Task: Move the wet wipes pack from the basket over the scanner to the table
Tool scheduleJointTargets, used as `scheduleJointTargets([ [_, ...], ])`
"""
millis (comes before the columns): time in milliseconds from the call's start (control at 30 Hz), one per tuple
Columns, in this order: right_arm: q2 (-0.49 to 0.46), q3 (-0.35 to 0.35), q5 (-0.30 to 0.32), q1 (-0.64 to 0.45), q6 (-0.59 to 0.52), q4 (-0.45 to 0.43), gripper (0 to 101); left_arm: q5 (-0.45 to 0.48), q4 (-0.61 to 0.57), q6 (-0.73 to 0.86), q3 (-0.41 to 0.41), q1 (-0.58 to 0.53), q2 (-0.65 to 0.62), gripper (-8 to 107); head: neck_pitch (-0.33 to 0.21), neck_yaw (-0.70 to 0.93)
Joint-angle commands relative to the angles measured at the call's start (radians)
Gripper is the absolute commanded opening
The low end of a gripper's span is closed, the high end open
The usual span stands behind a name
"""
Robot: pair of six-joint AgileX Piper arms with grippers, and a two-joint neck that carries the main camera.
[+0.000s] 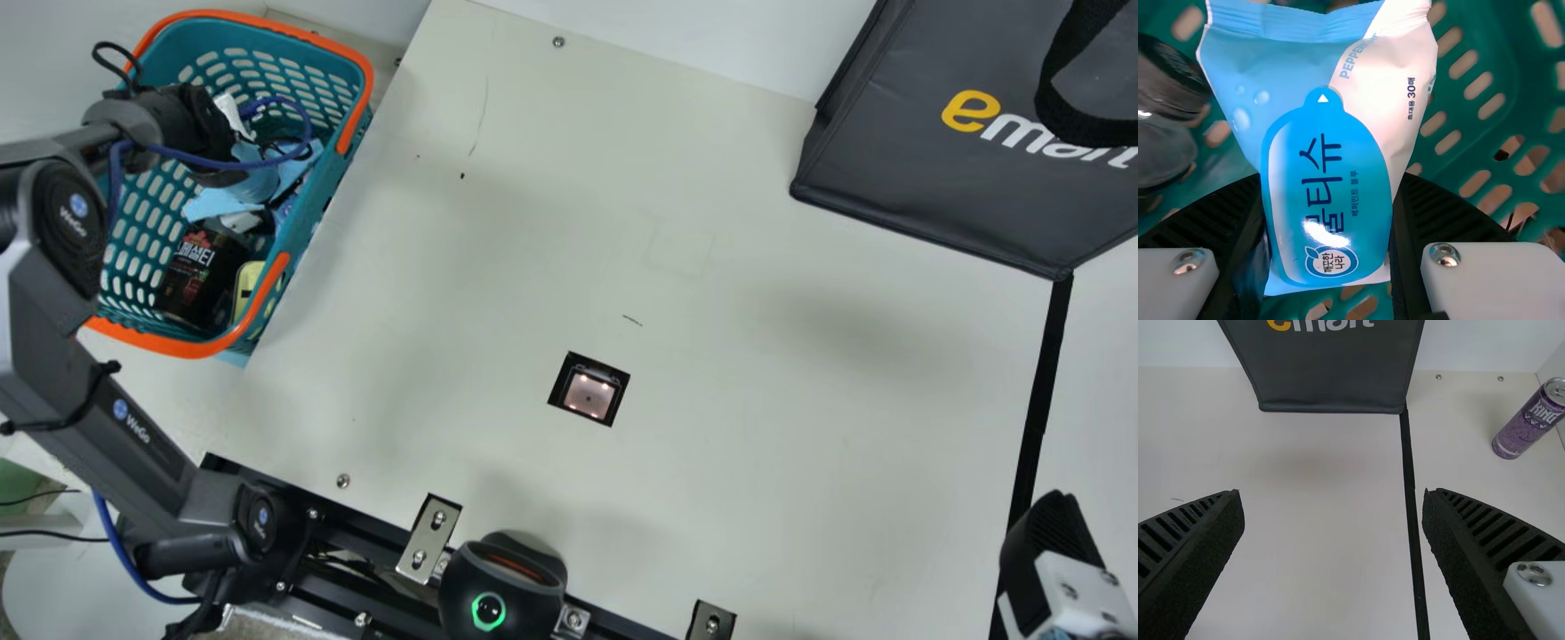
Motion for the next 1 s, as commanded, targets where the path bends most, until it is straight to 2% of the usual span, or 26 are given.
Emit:
scheduleJointTargets([
  [0, 0.0, 0.0, 0.0, 0.0, 0.0, 0.0, 95, -0.005, 0.031, -0.025, 0.007, -0.004, -0.038, -8, -0.03, 0.004],
  [300, 0.0, 0.0, 0.001, 0.0, 0.0, 0.0, 95, -0.004, 0.208, -0.153, 0.031, -0.029, -0.153, -8, -0.03, 0.004],
  [600, 0.0, 0.0, 0.001, 0.0, 0.0, 0.0, 95, 0.02, 0.333, -0.224, 0.044, -0.053, -0.236, -8, -0.03, 0.004],
  [767, 0.0, 0.0, 0.001, 0.0, 0.0, 0.0, 95, 0.039, 0.356, -0.225, 0.047, -0.062, -0.296, -8, -0.03, 0.004],
  [967, 0.0, 0.0, 0.001, 0.0, 0.0, 0.0, 95, 0.08, 0.315, -0.157, 0.046, -0.078, -0.415, -8, -0.03, 0.004],
])
